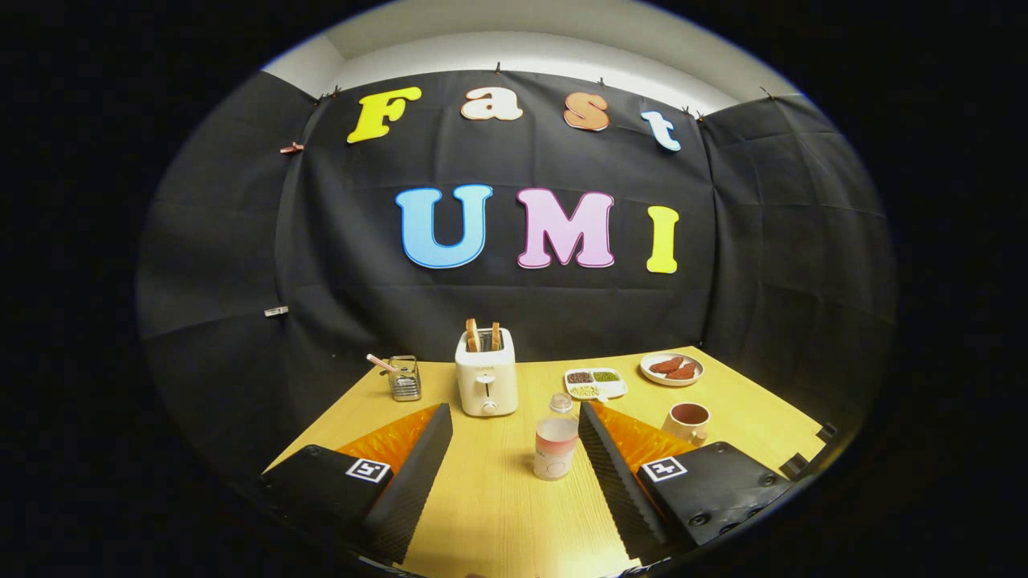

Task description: Take the bottle from table, then pour the juice into the cup, finally place the bottle on the coaster

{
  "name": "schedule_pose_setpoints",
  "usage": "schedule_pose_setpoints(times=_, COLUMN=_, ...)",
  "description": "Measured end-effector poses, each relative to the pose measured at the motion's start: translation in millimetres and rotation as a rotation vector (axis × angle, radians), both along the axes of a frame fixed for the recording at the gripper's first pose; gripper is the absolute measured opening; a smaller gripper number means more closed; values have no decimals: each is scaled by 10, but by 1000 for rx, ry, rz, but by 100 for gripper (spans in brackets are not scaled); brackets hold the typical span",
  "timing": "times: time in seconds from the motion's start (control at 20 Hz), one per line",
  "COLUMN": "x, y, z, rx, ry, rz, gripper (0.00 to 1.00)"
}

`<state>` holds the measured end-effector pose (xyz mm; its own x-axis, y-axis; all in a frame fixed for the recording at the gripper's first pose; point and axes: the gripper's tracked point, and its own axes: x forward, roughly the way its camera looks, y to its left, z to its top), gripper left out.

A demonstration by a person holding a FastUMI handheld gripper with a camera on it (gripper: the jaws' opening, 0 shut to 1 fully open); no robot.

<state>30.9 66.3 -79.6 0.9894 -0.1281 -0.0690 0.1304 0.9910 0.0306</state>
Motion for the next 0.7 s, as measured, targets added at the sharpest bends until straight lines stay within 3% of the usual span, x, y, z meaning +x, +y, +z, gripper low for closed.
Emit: schedule_pose_setpoints(times=0.7, x=734, y=-123, z=-648, rx=0, ry=70, rz=-109, gripper=97)
